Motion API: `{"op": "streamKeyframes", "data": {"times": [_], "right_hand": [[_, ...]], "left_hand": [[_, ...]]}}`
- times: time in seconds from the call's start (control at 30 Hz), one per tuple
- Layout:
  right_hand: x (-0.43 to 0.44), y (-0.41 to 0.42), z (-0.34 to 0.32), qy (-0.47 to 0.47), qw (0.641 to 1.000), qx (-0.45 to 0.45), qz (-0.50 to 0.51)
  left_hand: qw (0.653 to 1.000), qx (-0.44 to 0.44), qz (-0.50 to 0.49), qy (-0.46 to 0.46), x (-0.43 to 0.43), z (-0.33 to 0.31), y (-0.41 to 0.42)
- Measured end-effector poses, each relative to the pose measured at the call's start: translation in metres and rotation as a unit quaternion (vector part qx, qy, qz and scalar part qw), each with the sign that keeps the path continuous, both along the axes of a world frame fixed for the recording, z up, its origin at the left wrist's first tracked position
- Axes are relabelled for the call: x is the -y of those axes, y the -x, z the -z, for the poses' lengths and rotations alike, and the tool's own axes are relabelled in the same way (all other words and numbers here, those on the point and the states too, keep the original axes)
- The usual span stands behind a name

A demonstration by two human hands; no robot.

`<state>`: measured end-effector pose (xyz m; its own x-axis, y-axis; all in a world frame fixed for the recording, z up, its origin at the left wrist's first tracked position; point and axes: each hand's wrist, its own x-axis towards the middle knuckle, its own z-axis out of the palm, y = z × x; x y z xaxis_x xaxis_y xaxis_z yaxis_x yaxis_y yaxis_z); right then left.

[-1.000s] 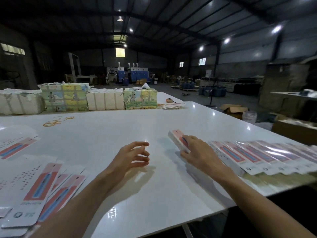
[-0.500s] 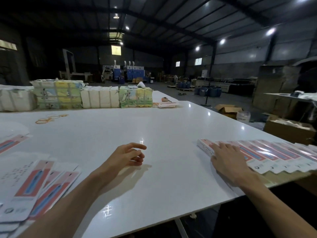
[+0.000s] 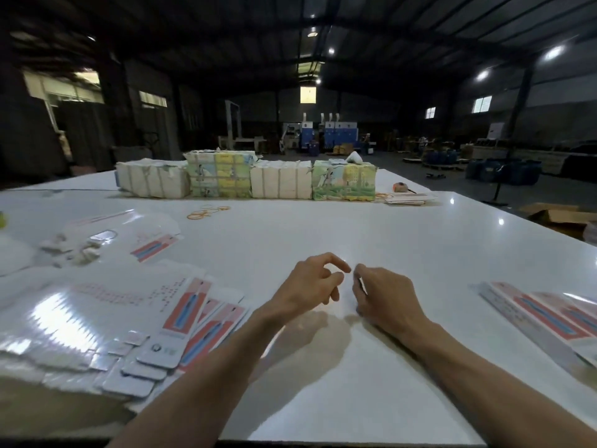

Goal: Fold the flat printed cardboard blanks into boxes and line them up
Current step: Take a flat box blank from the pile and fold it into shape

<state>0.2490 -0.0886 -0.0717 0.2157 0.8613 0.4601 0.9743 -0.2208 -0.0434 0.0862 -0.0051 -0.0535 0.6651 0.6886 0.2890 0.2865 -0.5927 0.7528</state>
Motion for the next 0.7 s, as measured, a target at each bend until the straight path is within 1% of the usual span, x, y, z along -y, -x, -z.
{"op": "streamKeyframes", "data": {"times": [0.07, 0.13, 0.2, 0.23, 0.3, 0.33, 0.43, 0.5, 0.53, 0.63, 0.7], "right_hand": [[0.001, -0.005, 0.009, 0.015, 0.999, -0.030, -0.009], [0.002, -0.011, 0.013, 0.008, 0.998, -0.059, -0.022], [0.003, -0.013, 0.013, -0.006, 0.996, -0.087, -0.035], [0.003, -0.012, 0.013, -0.011, 0.994, -0.101, -0.040], [0.003, -0.011, 0.012, -0.009, 0.991, -0.123, -0.042], [0.002, -0.010, 0.011, -0.006, 0.991, -0.129, -0.043], [0.003, -0.011, 0.011, -0.004, 0.989, -0.143, -0.048], [0.003, -0.012, 0.012, -0.009, 0.987, -0.153, -0.053], [0.003, -0.012, 0.012, -0.011, 0.986, -0.156, -0.056], [0.002, -0.013, 0.012, -0.011, 0.984, -0.164, -0.063], [0.003, -0.014, 0.013, -0.012, 0.983, -0.172, -0.063]], "left_hand": [[0.998, -0.056, -0.010, 0.014, -0.009, -0.021, 0.013], [0.992, -0.114, -0.035, 0.031, -0.020, -0.042, 0.035], [0.976, -0.195, -0.095, 0.007, -0.030, -0.056, 0.061], [0.958, -0.250, -0.140, -0.021, -0.033, -0.060, 0.075], [0.899, -0.358, -0.242, -0.076, -0.037, -0.061, 0.102], [0.870, -0.392, -0.288, -0.085, -0.036, -0.059, 0.114], [0.804, -0.452, -0.381, -0.059, -0.035, -0.047, 0.143], [0.776, -0.477, -0.410, -0.048, -0.034, -0.040, 0.155], [0.773, -0.480, -0.413, -0.047, -0.035, -0.039, 0.158], [0.787, -0.469, -0.399, -0.042, -0.038, -0.039, 0.166], [0.789, -0.468, -0.396, -0.035, -0.039, -0.042, 0.166]]}}
